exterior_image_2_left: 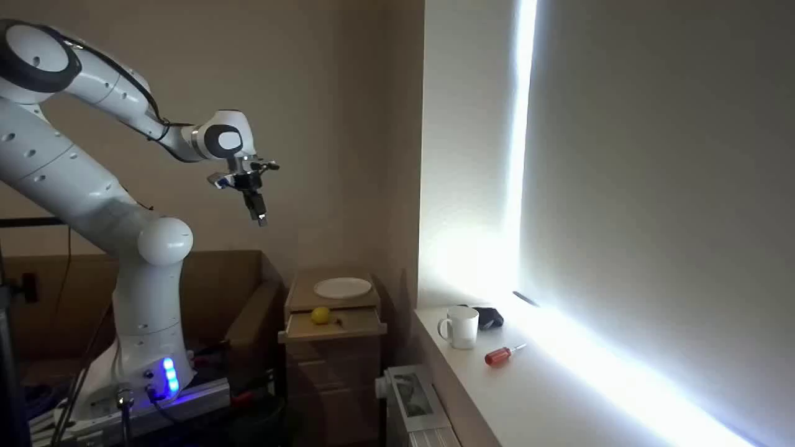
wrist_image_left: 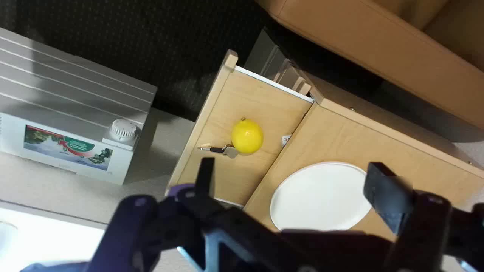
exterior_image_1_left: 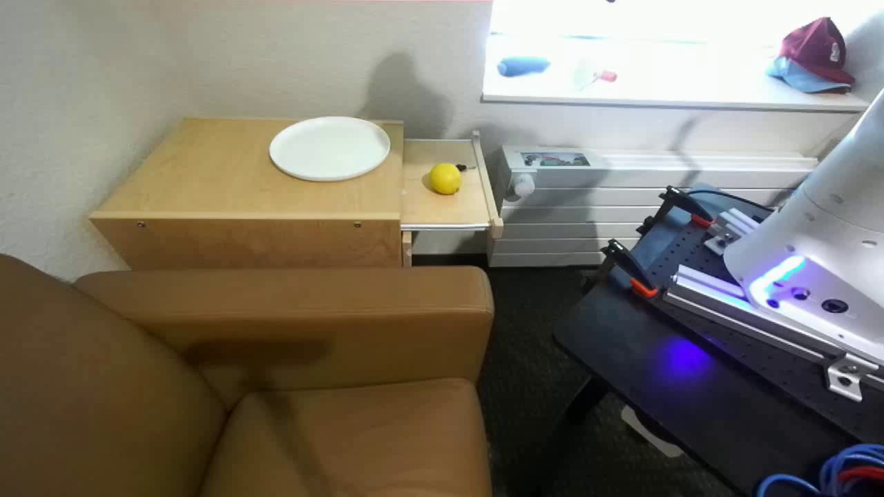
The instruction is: Pick the orange object and put it on the plate then close the drawer
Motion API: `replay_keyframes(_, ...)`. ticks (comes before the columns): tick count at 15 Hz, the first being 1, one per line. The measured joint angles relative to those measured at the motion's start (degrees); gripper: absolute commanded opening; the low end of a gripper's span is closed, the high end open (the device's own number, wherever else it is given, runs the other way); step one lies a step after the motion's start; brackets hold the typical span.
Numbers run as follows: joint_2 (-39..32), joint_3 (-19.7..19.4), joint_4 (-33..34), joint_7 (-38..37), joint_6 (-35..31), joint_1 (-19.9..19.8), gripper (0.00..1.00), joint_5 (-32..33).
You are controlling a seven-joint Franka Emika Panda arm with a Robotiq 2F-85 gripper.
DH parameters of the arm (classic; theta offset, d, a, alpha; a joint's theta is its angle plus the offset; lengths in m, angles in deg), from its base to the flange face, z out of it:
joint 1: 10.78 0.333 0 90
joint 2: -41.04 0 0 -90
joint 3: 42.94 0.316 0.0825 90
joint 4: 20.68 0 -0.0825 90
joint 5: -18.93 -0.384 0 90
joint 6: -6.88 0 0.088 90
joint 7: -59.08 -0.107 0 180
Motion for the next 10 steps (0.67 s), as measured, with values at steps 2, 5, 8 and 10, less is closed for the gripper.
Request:
replay_keyframes(2,0.00,0.00,0.01,0.00,0.01,0.00,1.00,0.05)
replay_keyframes(5,-0.28,-0.23,-0.18,-0.31,-1.45,-0.09,1.00,0.11)
replay_keyframes(8,-0.96,-0.46,-0.70,-1.33,-4.30,-0.37,1.00,-0.18)
replay_keyframes(10,-0.70,-1.00,-0.66,-1.73,-4.31,-0.13,1.00,-0.33)
